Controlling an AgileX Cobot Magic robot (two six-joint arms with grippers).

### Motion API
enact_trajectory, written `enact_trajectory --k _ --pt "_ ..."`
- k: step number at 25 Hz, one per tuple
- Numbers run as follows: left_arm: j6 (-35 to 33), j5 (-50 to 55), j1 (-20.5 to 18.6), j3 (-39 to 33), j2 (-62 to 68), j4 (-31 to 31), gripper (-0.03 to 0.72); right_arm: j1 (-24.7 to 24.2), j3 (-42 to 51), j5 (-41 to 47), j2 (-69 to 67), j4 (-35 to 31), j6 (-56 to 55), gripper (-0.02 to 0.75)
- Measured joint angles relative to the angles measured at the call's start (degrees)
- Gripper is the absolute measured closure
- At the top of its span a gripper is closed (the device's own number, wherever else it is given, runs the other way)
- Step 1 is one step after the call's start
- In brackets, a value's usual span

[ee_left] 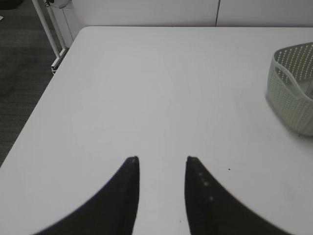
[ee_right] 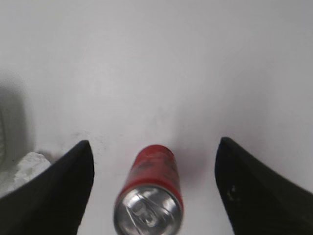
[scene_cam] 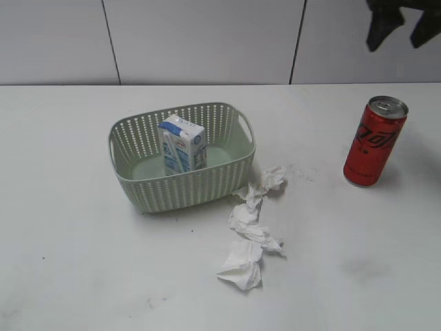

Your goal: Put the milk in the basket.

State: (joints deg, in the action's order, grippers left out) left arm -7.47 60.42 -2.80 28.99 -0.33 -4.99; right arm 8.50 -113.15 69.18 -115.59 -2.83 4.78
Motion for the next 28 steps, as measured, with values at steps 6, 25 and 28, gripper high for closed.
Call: enact_trajectory --k 6,25,28 --pt "0.00 0.00 0.00 0.00 0.00 0.00 0.448 -2.46 13.69 -0.03 12.41 1.53 -0.06 0.143" --pt "0.00 0.00 0.00 0.00 0.00 0.00 0.448 -2.46 69.39 -8.16 61.14 2.38 -0.12 0.144" --pt "0.00 0.00 0.00 0.00 0.00 0.00 0.448 -2.46 74.52 -8.27 67.61 2.38 -0.12 0.144"
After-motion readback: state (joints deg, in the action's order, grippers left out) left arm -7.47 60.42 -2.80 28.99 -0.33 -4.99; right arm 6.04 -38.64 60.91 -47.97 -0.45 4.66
